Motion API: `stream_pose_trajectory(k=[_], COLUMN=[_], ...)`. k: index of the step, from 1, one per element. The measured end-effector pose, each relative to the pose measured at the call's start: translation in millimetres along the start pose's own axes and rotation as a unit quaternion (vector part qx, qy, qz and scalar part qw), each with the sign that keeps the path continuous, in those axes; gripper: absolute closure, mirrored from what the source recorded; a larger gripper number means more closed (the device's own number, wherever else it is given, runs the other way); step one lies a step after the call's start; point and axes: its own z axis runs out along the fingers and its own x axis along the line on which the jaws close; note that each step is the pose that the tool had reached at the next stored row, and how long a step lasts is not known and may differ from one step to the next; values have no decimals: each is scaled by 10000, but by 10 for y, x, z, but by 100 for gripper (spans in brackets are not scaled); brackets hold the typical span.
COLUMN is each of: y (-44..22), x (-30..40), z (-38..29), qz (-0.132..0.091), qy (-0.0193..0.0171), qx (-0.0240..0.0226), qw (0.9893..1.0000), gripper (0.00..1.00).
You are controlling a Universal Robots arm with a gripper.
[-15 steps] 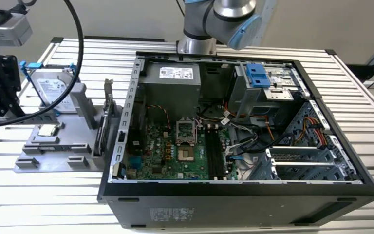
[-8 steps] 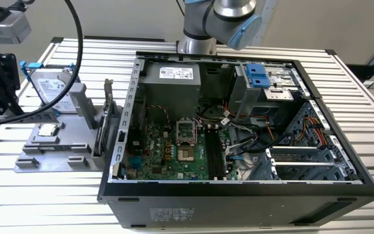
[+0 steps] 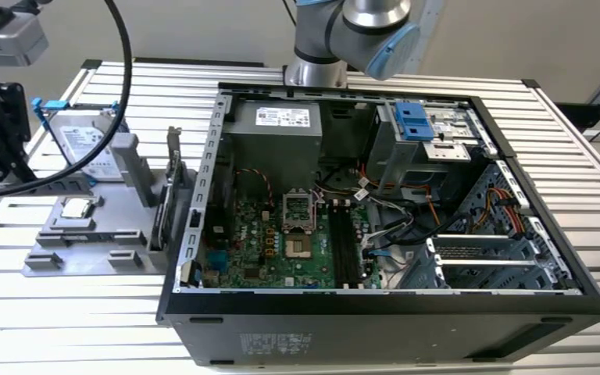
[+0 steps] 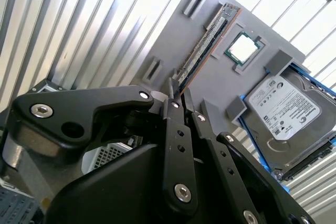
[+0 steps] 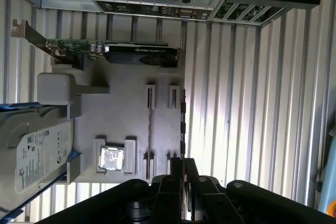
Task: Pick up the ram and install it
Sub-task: 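Pick up the ram and move it above insertion slot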
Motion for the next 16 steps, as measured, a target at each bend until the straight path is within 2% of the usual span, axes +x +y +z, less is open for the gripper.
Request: stream_pose_trajectory(k=[16], y=[4], x=[-4], z=[-106], qz=[-1], qy=[0], qx=[0], qw=[10000], gripper=[100])
